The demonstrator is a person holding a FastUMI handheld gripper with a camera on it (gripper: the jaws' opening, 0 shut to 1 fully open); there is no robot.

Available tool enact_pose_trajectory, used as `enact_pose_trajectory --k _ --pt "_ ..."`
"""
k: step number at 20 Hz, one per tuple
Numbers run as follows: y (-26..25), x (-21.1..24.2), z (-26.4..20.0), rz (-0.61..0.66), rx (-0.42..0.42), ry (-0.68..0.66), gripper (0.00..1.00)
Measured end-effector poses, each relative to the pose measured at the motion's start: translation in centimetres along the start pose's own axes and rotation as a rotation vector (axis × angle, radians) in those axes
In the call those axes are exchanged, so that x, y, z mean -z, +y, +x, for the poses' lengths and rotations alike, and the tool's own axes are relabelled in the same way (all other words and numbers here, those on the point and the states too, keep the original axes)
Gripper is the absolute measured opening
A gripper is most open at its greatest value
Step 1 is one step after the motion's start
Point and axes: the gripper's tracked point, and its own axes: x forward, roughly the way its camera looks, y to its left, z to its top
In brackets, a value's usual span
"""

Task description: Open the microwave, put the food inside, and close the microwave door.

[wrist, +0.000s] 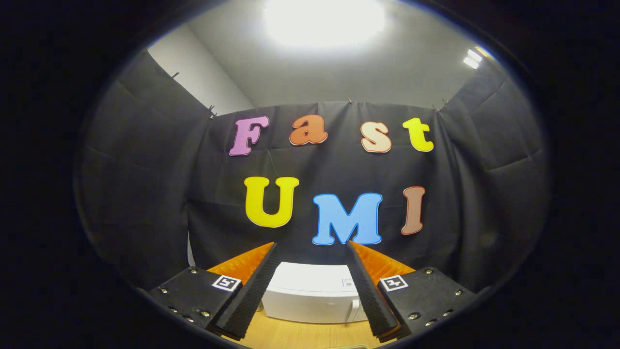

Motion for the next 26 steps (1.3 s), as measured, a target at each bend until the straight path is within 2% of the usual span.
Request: enact_pose_trajectory --k 4,10,17,22,26 --pt "-0.4 0.5 0.5 -0.001 0.005 -0.007 0.89" --pt "-1.5 3.9 1.6 0.018 -0.005 0.007 0.89" --pt "-4.9 10.9 3.6 0.033 0.017 0.041 0.89" --pt "-7.8 15.7 5.3 0.009 0.031 0.013 0.89" --pt "-9.9 21.3 7.1 0.027 0.041 0.056 0.89"
